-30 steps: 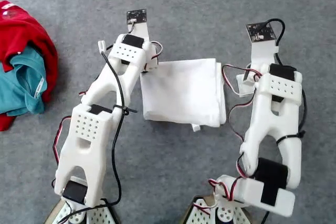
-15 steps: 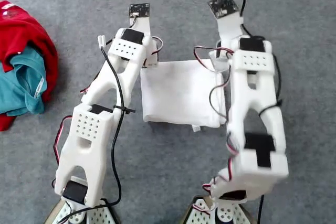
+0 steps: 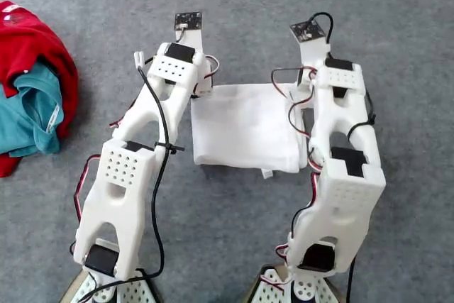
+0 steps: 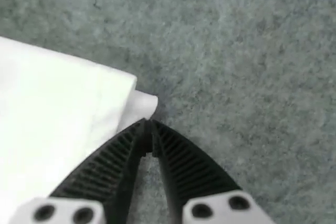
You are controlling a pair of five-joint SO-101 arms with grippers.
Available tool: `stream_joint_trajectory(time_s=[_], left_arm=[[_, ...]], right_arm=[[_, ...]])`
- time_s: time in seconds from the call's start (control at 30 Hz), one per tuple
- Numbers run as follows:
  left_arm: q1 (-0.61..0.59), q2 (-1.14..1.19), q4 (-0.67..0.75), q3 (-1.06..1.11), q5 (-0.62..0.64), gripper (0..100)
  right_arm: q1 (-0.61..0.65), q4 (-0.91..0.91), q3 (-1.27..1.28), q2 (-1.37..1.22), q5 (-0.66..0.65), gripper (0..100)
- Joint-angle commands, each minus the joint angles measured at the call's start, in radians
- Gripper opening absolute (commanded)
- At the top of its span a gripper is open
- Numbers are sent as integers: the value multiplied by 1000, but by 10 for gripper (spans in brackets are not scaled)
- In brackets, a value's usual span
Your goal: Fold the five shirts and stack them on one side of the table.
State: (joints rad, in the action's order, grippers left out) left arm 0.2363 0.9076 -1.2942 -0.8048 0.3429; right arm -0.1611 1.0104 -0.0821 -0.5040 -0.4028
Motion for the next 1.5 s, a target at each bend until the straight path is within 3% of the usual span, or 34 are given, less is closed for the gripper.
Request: stream_joint_trajectory(time_s=[0.0,0.23,0.5,0.8,1.17,1.27,1.47], left_arm=[[-10,-61,-66,-127,-9,29],[12,-127,-227,-341,-49,29],[5,-133,-465,-452,-133,29],[4,-63,-440,-452,-149,29],[1,-2,-476,-582,-150,27],[15,-183,-477,-444,-149,27],[76,-614,-443,111,-155,29]], right_arm=[[-9,114,-136,8,-5,15],[-6,301,-297,108,-12,15],[115,199,-271,73,28,14],[32,54,-254,-191,38,14],[40,259,-429,-111,29,14],[38,299,-446,-25,29,14],[35,374,-433,151,-48,15]])
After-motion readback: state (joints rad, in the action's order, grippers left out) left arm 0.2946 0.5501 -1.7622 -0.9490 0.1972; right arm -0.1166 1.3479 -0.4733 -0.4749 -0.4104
